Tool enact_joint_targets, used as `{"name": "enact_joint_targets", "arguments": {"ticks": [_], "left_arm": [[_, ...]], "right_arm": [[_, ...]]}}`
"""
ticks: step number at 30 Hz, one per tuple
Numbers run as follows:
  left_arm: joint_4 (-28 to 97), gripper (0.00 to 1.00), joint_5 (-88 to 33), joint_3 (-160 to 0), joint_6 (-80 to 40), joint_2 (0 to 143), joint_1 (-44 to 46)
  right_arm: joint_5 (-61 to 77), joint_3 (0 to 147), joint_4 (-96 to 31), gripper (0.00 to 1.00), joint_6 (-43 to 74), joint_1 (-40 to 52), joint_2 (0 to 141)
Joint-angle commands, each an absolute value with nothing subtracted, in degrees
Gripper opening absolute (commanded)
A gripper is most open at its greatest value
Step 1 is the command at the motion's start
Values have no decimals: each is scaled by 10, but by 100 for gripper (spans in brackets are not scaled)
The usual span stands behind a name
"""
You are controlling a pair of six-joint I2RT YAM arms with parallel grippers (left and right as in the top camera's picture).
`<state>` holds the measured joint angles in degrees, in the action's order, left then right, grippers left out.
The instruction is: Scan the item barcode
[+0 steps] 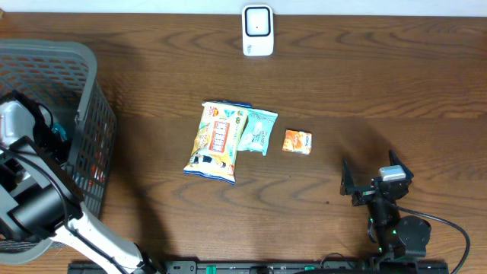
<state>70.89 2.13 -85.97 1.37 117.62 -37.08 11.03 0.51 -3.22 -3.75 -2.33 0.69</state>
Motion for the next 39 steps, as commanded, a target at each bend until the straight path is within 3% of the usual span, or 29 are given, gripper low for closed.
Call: {"name": "enact_joint_targets", "arguments": {"ticks": [1, 19, 39], "left_arm": [[714, 19, 15, -882, 12, 1125, -372], [630, 19, -38, -910, -1, 923, -372], [602, 15, -41, -910, -8, 905, -372]], "right_arm": [[110, 3, -34, 99, -39, -20, 3], [110, 3, -34, 99, -39, -20, 3], [110, 3, -34, 99, -39, -20, 3]]}}
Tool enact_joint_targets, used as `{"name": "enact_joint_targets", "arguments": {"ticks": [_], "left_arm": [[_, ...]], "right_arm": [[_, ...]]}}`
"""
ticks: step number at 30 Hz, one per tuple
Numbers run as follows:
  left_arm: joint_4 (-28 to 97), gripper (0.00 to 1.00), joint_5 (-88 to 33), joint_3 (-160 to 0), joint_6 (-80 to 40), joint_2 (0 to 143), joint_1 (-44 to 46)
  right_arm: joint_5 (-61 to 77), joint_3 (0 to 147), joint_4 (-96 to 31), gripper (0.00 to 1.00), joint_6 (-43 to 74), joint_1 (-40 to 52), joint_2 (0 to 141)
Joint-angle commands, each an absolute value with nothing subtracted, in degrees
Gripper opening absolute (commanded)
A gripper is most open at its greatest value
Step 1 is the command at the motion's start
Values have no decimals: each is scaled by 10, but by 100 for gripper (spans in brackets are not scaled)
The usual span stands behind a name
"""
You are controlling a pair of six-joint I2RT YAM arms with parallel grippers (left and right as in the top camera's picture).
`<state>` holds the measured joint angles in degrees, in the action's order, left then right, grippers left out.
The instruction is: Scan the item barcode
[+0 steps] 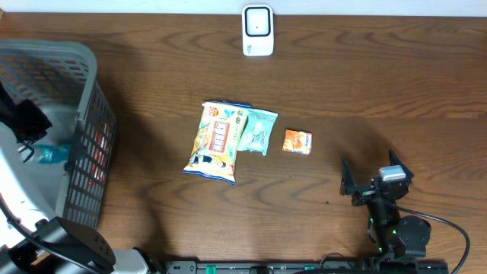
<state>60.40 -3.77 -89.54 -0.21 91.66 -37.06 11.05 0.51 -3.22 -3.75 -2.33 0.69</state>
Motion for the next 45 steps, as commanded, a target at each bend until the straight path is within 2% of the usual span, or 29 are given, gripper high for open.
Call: {"name": "enact_joint_targets", "arguments": {"ticks": [1, 2, 6, 9, 15, 27, 29, 33, 36, 45], "left_arm": [[601, 15, -41, -910, -8, 905, -372], [601, 17, -41, -910, -8, 905, -372], [601, 67, -41, -910, -10, 905, -372], [612, 84, -41, -910, -29, 905, -372], [626, 86, 1, -883, -18, 907, -372], [453, 87, 8, -675, 172, 936, -372], [453, 88, 34, -667, 213, 940, -372], [461, 95, 123, -667, 298, 942, -372], [456, 97, 125, -667, 381, 942, -372], [419, 98, 120, -665, 459, 985, -376]], "right_arm": [[110, 3, -34, 99, -39, -20, 3], [110, 3, -33, 99, -39, -20, 3], [110, 3, -34, 99, -39, -20, 3], [110, 3, -34, 99, -39, -20, 3], [110, 3, -34, 99, -39, -20, 3], [110, 3, -34, 99, -39, -20, 3], [110, 3, -34, 99, -39, -20, 3], [110, 3, -34, 99, -39, -20, 3], [110, 3, -34, 99, -39, -20, 3], [110, 3, -34, 99, -39, -20, 3]]}}
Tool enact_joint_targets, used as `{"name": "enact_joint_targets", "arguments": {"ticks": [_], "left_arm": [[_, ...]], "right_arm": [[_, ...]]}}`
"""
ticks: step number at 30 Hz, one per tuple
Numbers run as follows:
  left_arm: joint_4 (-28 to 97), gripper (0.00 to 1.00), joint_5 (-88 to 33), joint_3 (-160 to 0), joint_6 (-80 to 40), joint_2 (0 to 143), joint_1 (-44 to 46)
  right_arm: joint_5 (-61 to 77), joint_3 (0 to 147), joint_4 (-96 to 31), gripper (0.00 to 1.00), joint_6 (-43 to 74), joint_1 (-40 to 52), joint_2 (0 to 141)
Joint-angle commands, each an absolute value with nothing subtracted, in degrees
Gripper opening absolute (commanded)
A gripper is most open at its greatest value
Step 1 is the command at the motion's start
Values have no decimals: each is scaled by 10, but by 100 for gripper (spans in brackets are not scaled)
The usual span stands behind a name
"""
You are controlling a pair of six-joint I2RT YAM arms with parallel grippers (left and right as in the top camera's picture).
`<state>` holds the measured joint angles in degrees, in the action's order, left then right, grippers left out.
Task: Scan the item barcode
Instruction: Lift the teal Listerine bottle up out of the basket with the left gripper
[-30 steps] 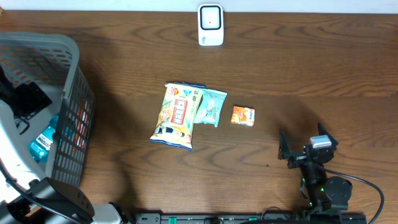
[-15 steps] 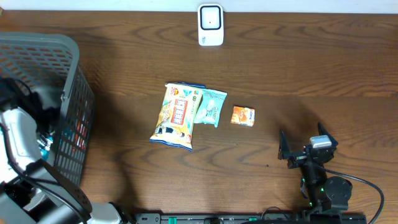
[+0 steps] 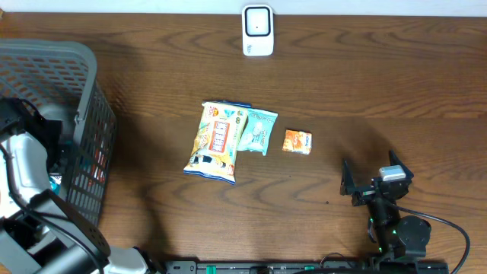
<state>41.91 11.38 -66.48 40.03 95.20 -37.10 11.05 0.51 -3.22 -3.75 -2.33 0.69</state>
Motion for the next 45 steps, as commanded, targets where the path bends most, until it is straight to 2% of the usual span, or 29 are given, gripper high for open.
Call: {"name": "enact_joint_targets", "arguments": {"ticks": [1, 8, 11, 17, 19, 20, 23, 32, 33, 36, 41, 45], "left_arm": [[415, 98, 110, -665, 459, 996, -377], [365, 99, 89, -665, 463, 1055, -377], [340, 96, 57, -665, 462, 1071, -377], [290, 95, 42, -665, 275, 1103, -377], [293, 96, 25, -665, 240, 1110, -377], [294, 99, 22, -665, 223, 1112, -377], [299, 98, 21, -665, 188, 1112, -377], [365, 99, 21, -649, 183, 1112, -379], [366, 96, 21, -641, 183, 1112, -381], [358, 73, 10, -610, 161, 1112, -387], [358, 51, -60, -599, 119, 1112, -387], [358, 42, -60, -599, 73, 1112, -387]], "right_arm": [[110, 3, -34, 99, -39, -20, 3], [110, 3, -34, 99, -39, -20, 3], [110, 3, -34, 99, -39, -20, 3], [110, 3, -33, 99, -39, -20, 3], [110, 3, -34, 99, -39, -20, 3], [110, 3, -34, 99, -39, -20, 3], [110, 3, -34, 99, -39, -20, 3], [110, 3, -34, 99, -39, -20, 3], [110, 3, -34, 99, -39, -20, 3], [110, 3, -34, 99, -39, -20, 3], [110, 3, -34, 99, -39, -20, 3], [110, 3, -34, 99, -39, -20, 3]]}}
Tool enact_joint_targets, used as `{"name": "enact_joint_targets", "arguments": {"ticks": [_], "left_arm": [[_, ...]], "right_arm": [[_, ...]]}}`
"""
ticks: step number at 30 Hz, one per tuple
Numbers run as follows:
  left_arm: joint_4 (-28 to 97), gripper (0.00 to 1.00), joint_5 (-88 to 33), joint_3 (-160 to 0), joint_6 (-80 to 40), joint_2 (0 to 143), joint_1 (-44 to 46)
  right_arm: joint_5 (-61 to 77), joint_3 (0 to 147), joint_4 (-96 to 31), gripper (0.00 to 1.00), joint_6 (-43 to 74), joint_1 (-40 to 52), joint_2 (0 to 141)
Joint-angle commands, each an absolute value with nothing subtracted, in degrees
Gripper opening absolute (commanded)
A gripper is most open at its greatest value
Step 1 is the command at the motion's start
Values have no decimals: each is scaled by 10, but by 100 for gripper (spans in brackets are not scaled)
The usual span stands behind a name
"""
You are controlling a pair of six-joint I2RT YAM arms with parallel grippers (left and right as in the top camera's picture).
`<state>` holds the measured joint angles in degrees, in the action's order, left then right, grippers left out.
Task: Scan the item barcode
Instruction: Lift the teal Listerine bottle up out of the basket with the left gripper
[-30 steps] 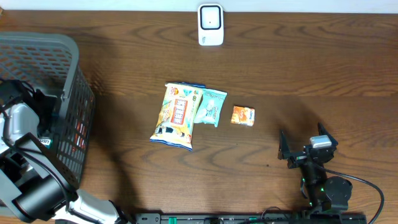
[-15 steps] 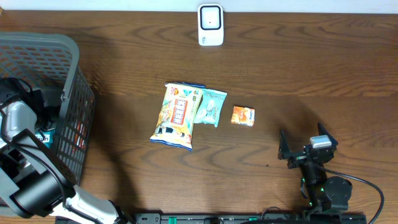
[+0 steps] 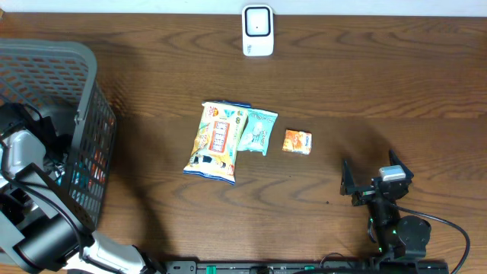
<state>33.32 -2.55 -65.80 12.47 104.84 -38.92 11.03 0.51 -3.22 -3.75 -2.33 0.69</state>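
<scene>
The white barcode scanner (image 3: 258,30) stands at the table's far edge. On the middle of the table lie a yellow snack bag (image 3: 217,142), a teal packet (image 3: 257,131) partly under it, and a small orange box (image 3: 297,141). My left arm (image 3: 27,148) reaches down into the grey basket (image 3: 85,114) at the left. Its fingers are hidden among the basket's contents. My right gripper (image 3: 370,173) rests open near the front right edge, with nothing in it, well right of the orange box.
Through the mesh the basket shows more items low against its right wall, red and orange ones (image 3: 95,164) among them. Dark wooden table (image 3: 365,84) all around; the right arm's base sits at the front edge.
My left arm has shifted a little inside the basket, with its wrist now lower and nearer the front. The items on the table and my right arm have not moved.
My left arm was over the basket's front part, then farther back above a teal item lying in the basket, then down inside the basket, where it still is. The three items on the table, the scanner and my right arm stayed put throughout.
</scene>
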Motion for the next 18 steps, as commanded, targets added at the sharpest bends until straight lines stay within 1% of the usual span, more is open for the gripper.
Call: {"name": "enact_joint_targets", "arguments": {"ticks": [1, 6, 12, 18], "left_arm": [[358, 41, -60, -599, 62, 1112, -387], [358, 32, -60, -599, -2, 1112, -387], [382, 24, -60, -616, -8, 1093, -387], [400, 22, -61, -655, -33, 1025, -387]], "right_arm": [[110, 3, -34, 99, -39, -20, 3], [110, 3, -34, 99, -39, -20, 3], [110, 3, -34, 99, -39, -20, 3], [110, 3, -34, 99, -39, -20, 3]]}}
